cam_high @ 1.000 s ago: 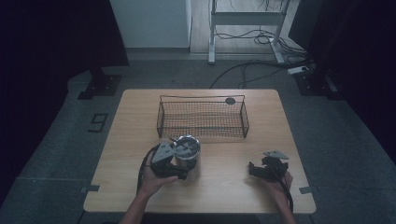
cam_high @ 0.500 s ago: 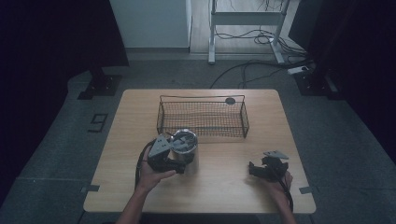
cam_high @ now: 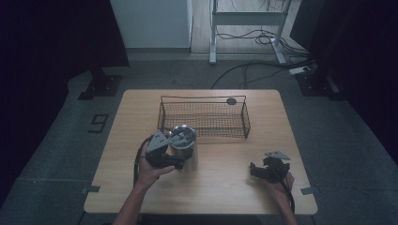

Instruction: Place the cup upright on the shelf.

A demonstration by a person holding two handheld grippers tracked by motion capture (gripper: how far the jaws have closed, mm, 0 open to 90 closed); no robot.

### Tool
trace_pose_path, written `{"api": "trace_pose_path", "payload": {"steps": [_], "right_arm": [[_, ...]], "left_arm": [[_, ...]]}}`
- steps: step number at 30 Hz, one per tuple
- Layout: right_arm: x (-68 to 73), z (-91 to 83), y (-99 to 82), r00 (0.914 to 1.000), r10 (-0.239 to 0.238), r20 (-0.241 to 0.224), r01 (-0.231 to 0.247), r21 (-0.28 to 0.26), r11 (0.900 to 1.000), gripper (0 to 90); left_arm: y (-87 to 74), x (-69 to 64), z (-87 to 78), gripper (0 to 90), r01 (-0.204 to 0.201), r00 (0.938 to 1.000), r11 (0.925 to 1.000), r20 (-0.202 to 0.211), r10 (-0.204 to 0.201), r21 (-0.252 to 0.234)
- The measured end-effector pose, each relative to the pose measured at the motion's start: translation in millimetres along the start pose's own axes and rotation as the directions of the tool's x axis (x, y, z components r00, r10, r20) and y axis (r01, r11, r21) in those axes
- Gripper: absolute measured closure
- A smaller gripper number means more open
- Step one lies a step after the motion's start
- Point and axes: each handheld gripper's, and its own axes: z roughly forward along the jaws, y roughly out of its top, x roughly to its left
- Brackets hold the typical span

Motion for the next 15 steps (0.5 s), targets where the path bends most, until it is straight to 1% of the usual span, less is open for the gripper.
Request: {"api": "trace_pose_path", "payload": {"steps": [9,11,15], "right_arm": [[0.0,0.2,0.2,1.0,0.007,0.001,-0.007,0.0,1.0,2.1],[-0.1,0.2,0.2,1.0,0.008,0.001,-0.008,0.001,1.0,2.1],[-0.4,0.3,0.3,1.0,0.008,0.002,-0.008,0.0,1.0,2.1]], "left_arm": [[9.3,4.6,-1.4,4.2,-0.004,1.0,0.9999,-0.005,0.004,-0.013],[10.6,5.5,-0.9,4.2,-0.001,1.0,1.0,-0.003,0.001,-0.01],[13.2,6.5,0.6,4.2,-0.004,0.9999,1.0,-0.016,0.004,-0.001]]}}
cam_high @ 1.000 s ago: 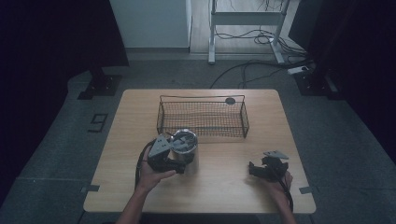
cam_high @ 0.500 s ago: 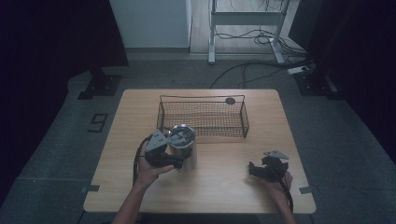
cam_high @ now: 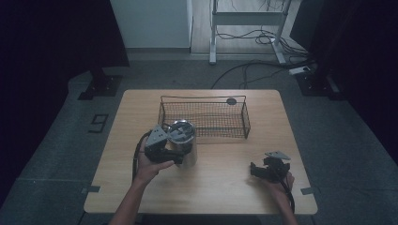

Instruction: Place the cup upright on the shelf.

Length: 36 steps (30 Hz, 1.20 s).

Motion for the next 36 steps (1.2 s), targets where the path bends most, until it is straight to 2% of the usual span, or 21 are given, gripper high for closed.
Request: {"api": "trace_pose_path", "payload": {"steps": [36], "right_arm": [[-0.5,0.1,0.1,1.0,0.004,0.009,-0.004,0.0,1.0,2.3]], "left_arm": [[23.3,12.9,2.9,4.3,-0.004,0.9995,1.0,-0.033,0.004,0.005]]}}
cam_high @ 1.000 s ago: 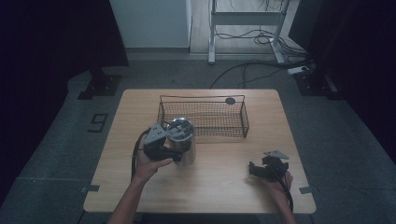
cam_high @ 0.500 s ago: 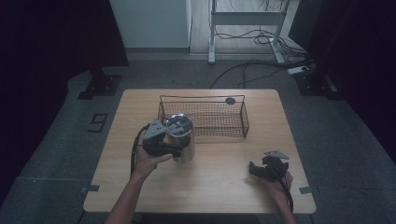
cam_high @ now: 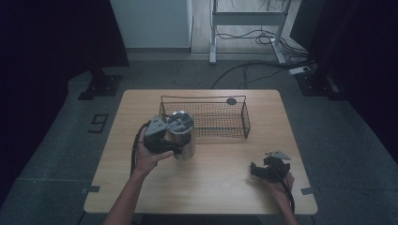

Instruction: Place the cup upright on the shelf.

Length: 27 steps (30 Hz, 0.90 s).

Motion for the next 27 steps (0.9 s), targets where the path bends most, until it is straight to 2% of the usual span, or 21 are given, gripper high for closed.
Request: {"api": "trace_pose_path", "payload": {"steps": [23,27], "right_arm": [[-0.3,-0.1,0.1,1.0,0.005,0.004,-0.005,0.002,1.0,2.3],[-0.3,-0.1,0.1,1.0,0.005,0.004,-0.005,0.002,1.0,2.2]], "left_arm": [[16.0,9.7,3.7,4.3,0.001,0.9999,0.9999,-0.014,-0.001,-0.016],[18.3,13.8,5.5,4.3,0.017,0.9999,0.9997,0.0,-0.017,-0.016]]}}
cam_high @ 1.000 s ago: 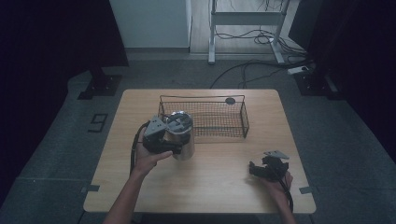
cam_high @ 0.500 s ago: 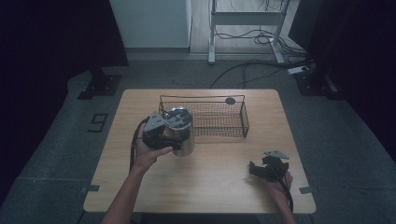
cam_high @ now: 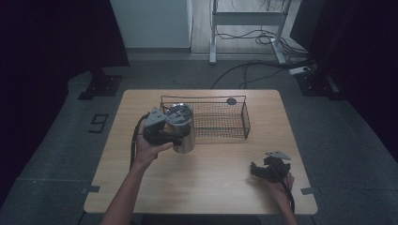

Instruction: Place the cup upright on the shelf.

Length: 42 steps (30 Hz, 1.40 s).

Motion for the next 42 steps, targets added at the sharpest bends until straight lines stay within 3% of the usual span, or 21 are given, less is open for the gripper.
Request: {"api": "trace_pose_path", "payload": {"steps": [20,42], "right_arm": [[0.0,0.0,0.0,1.0,0.001,0.001,-0.001,0.0,1.0,2.2],[-0.2,0.3,-0.1,1.0,0.004,0.004,-0.004,-0.003,1.0,2.2]], "left_arm": [[13.0,11.4,11.5,4.3,-0.012,0.9994,0.9999,-0.032,0.012,0.007],[22.0,29.2,23.1,4.3,0.018,0.9988,0.9998,-0.045,-0.018,-0.003]]}}
